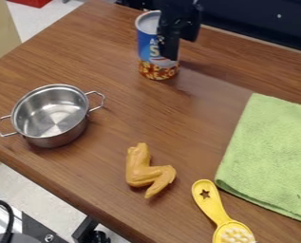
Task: Move the can to the upper left of the table
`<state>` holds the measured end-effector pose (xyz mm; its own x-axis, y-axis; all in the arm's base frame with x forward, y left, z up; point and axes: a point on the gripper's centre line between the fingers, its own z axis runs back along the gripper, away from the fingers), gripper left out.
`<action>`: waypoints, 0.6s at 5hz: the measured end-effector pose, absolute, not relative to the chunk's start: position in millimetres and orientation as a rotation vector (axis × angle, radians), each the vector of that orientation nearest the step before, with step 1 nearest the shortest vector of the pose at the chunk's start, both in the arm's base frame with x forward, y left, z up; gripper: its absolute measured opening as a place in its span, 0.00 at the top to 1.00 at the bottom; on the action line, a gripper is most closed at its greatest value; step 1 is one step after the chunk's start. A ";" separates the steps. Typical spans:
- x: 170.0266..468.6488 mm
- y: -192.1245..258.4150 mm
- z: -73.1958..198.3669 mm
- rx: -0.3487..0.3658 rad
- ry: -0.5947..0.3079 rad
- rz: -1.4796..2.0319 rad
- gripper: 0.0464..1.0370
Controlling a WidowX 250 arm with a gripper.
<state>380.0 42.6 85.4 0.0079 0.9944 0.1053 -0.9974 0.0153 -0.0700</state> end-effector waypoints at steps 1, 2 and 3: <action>379.8 62.2 86.2 0.023 -0.152 1.555 0.04; 379.2 87.2 87.9 0.018 -0.168 1.590 0.04; 380.6 103.3 88.3 0.018 -0.181 1.609 0.04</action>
